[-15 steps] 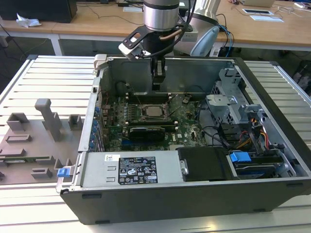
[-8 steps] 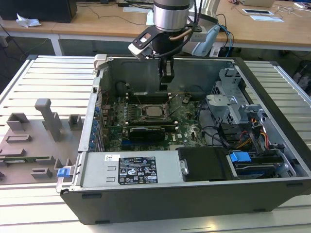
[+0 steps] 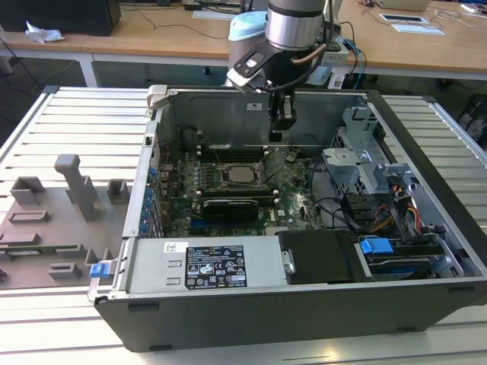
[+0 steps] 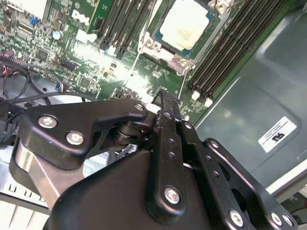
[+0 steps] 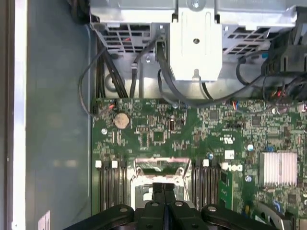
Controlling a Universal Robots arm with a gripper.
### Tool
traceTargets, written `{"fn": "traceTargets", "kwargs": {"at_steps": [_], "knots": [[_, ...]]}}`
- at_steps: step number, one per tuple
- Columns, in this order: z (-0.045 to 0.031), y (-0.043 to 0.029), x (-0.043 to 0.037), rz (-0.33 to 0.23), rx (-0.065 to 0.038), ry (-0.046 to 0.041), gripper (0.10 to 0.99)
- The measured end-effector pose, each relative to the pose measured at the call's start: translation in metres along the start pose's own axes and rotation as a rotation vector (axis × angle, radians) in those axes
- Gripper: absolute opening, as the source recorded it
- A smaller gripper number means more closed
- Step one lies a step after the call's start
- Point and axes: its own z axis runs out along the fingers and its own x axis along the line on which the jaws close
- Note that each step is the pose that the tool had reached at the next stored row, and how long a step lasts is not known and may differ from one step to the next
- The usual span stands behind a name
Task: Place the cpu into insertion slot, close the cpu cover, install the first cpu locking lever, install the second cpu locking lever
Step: 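Close the cpu cover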
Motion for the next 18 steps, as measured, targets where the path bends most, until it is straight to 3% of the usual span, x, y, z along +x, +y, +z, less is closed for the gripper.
{"fn": "traceTargets", "kwargs": {"at_steps": [10,18], "knots": [[0.0015,0.0268,0.0013,0.0,0.0,0.0,0.106],[0.0141,0.0327,0.0015,0.0,0.002,-0.0003,0.106]]}}
